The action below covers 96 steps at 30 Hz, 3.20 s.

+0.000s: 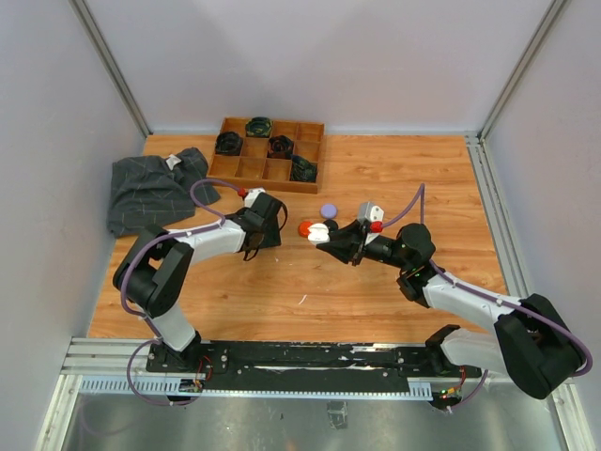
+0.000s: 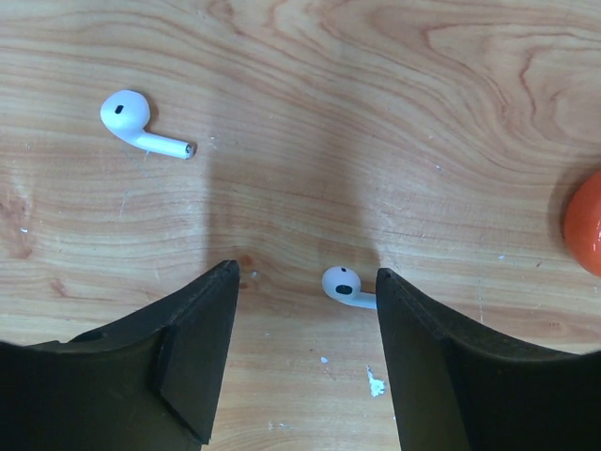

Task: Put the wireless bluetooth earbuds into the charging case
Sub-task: Adjust the earbud at the center of the board, then pick up the earbud from the center of the board.

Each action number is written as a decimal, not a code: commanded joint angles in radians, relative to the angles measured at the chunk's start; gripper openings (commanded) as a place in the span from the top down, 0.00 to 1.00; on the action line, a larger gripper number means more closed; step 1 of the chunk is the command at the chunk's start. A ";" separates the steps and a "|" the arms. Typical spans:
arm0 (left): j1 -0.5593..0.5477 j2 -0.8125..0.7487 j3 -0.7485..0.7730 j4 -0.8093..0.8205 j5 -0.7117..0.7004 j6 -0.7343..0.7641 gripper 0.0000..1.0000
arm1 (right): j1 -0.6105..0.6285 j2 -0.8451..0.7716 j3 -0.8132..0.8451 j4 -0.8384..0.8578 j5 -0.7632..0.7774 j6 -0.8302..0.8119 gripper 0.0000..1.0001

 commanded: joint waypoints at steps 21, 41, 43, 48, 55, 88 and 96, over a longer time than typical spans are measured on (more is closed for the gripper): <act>-0.018 -0.116 0.041 -0.136 -0.033 0.054 0.46 | 0.011 -0.014 0.001 0.040 -0.018 0.020 0.98; 0.000 0.086 0.216 -0.266 0.000 0.036 0.66 | 0.011 -0.044 0.016 -0.021 -0.014 0.002 0.98; 0.000 0.101 0.219 -0.275 0.002 0.039 0.67 | 0.011 -0.045 0.016 -0.023 -0.013 0.002 0.98; 0.000 0.136 0.231 -0.298 -0.001 0.043 0.67 | 0.012 -0.049 0.019 -0.031 -0.014 -0.001 0.98; 0.001 0.162 0.239 -0.310 0.009 0.052 0.75 | 0.013 -0.050 0.021 -0.035 -0.013 -0.003 0.98; -0.001 -0.507 -0.144 0.267 0.342 0.119 0.97 | 0.049 -0.016 0.024 0.026 0.055 -0.026 0.99; -0.005 -0.686 -0.269 0.518 0.506 0.145 0.99 | 0.057 -0.006 0.018 0.075 0.107 -0.008 0.99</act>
